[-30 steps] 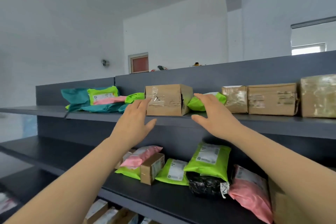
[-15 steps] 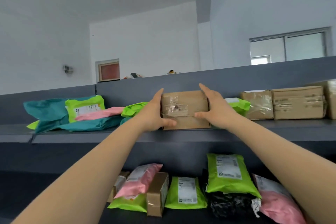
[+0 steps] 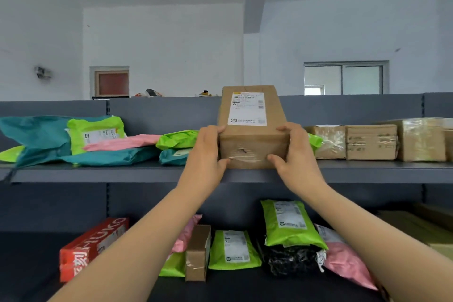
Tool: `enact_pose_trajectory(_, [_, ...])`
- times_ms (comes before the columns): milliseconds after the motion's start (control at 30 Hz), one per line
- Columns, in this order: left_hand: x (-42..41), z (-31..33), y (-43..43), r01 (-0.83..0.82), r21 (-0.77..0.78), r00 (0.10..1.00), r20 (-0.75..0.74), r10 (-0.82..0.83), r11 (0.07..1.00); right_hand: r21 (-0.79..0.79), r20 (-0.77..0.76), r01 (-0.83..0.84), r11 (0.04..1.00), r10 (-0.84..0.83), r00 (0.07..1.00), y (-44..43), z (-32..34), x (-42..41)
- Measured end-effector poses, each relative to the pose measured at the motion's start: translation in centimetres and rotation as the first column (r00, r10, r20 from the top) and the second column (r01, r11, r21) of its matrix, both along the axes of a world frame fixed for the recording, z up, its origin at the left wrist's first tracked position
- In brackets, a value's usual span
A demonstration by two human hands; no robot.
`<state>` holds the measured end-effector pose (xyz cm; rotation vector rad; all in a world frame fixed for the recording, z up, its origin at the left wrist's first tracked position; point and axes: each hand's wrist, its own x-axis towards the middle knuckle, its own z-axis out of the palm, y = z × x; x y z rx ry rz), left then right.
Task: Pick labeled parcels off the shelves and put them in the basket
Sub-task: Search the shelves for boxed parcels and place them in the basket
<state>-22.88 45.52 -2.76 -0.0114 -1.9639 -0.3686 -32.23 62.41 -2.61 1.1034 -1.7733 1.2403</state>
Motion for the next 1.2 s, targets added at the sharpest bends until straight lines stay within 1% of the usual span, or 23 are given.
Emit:
enact_pose_trajectory(100, [-0.1,-0.8,0.2,0.019,0.008,0.999,-0.031,-0.018,1.0,-0.019,0.001,-0.021,1.0,0.021,1.0,0.1,-0.3,0.5])
enact_pose_trajectory(167, [-0.1,-0.9,0.3,0.045,0.041,0.998,-0.052,-0.043,0.998,-0.019,-0.003,-0.027,0.999,0.027,1.0,0.3,-0.6,0.6])
enact_pose_trajectory(300, [0.0,-0.8,0.7,0.065,0.094,0.996,-0.06,-0.06,0.993,0.01,0.01,-0.051,0.999,0.051,0.999,0.5,-0.8,0.5])
enact_pose_trajectory(467, [-0.1,-0.4,1.0,0.007,0.101,1.0,-0.031,-0.004,0.995,0.041,0.048,-0.062,0.997,0.06,0.997,0.4,-0.7,0.1])
enact_pose_trajectory(567, [-0.4,-0.4,1.1,-0.026,0.094,0.999,-0.025,0.029,0.995,0.069,0.027,-0.03,0.997,0.028,0.999,0.4,-0.5,-0.4])
enact_pose_trajectory(667, [-0.7,-0.3,0.8,-0.041,0.067,0.999,0.025,0.04,0.997,0.149,0.012,0.051,0.988,-0.054,0.998,0.4,0.4,-0.9])
enact_pose_trajectory(733, [-1.1,-0.2,0.4,-0.044,0.068,0.996,0.075,0.039,0.997,0.213,0.034,0.114,0.97,-0.124,0.992,0.0,1.6,-1.4])
enact_pose_trajectory(800, [-1.3,-0.1,0.0,-0.055,0.072,0.992,0.121,0.046,0.996,0.275,0.084,0.141,0.951,-0.17,0.982,-0.5,2.9,-2.0])
enact_pose_trajectory(867, [-1.5,-0.2,-0.5,-0.087,0.041,0.99,0.119,0.082,0.995,0.322,0.14,0.123,0.939,-0.176,0.974,-1.0,3.5,-2.3])
enact_pose_trajectory(933, [-1.6,-0.2,-1.0,-0.172,-0.012,0.982,0.08,0.172,0.985,0.331,0.161,0.073,0.941,-0.133,0.978,-1.6,3.2,-2.2])
enact_pose_trajectory(1033, [-2.1,0.3,-1.4,-0.251,-0.108,0.967,0.016,0.254,0.962,0.296,0.146,0.012,0.955,-0.057,0.988,-2.1,1.9,-2.0])
enact_pose_trajectory(1133, [-3.3,1.3,-1.3,-0.305,-0.215,0.952,-0.055,0.3,0.928,0.309,0.119,-0.026,0.951,-0.012,0.993,-1.8,1.6,-2.4])
enact_pose_trajectory(1200, [-4.1,2.2,-0.8,-0.313,-0.256,0.949,-0.039,0.314,0.915,0.332,0.101,-0.039,0.943,0.006,0.995,-1.5,1.8,-2.8])
